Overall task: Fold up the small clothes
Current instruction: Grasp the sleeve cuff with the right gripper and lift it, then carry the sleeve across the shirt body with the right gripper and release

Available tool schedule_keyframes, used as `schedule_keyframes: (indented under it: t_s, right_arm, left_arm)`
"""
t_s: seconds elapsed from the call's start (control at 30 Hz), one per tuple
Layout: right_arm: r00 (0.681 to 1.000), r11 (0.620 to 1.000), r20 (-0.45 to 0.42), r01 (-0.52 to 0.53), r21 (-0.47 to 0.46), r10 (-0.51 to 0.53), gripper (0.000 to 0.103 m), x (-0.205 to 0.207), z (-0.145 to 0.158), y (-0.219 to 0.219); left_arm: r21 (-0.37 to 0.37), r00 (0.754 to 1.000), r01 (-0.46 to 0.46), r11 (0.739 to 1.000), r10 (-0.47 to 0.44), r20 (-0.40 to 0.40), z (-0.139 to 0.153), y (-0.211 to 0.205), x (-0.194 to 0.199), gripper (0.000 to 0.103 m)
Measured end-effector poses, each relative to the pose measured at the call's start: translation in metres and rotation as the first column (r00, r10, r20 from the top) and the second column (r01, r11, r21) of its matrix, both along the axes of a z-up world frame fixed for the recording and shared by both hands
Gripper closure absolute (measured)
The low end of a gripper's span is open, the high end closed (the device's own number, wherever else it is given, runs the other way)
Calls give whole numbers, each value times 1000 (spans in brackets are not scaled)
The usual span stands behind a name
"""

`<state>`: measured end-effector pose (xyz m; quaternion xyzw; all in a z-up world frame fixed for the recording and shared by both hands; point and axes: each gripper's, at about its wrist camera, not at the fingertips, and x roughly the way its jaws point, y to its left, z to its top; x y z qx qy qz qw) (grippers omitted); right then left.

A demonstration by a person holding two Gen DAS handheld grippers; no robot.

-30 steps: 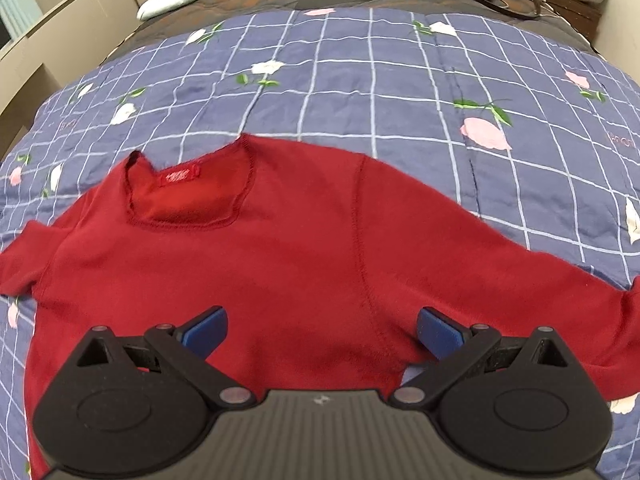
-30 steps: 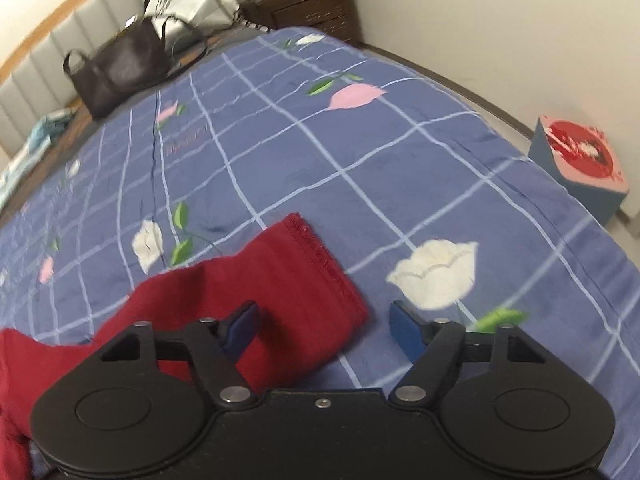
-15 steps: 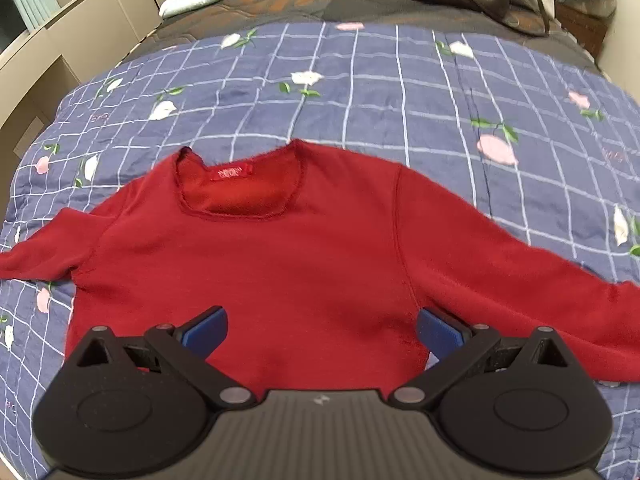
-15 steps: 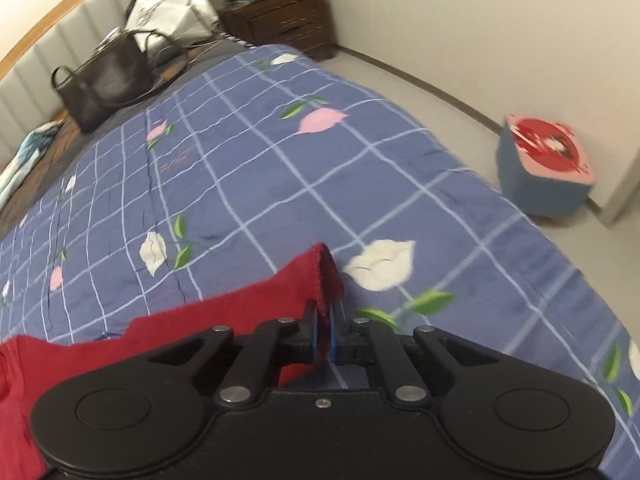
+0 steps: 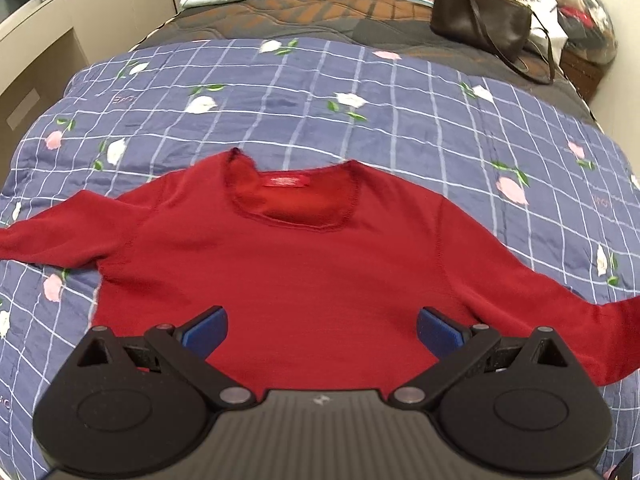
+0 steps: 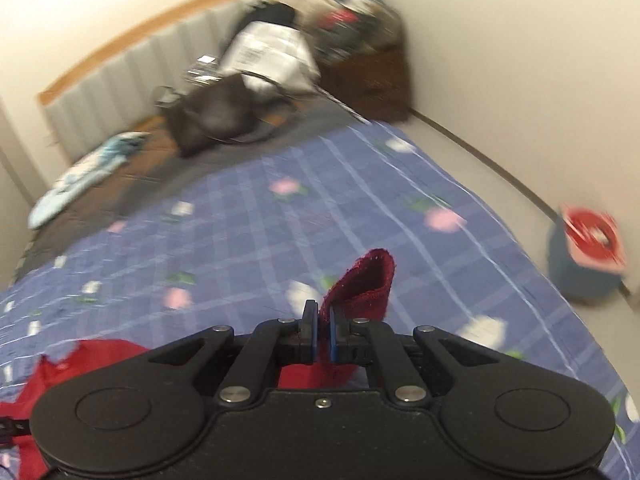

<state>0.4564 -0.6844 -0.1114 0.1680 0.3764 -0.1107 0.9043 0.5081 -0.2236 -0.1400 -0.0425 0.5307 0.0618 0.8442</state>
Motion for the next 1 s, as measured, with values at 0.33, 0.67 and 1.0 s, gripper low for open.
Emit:
schedule_keyframes:
  t_s: [0.33,0.67,1.0]
  right_arm:
    - [972,977,105,-211,-10,211,98,43,59,170]
    - [900,901,43,-433,-14,433,98,85,21,373]
    - [829,833,-98,-554,3,551,98,91,-59,500]
  left_arm:
    - [-11,999,-22,1000,22,31,14,111,-1,0]
    - [-16,994,-101,995,102,47,5,227,7,0]
    - [-21,988,-151,988,152,20,-21,282,8,0]
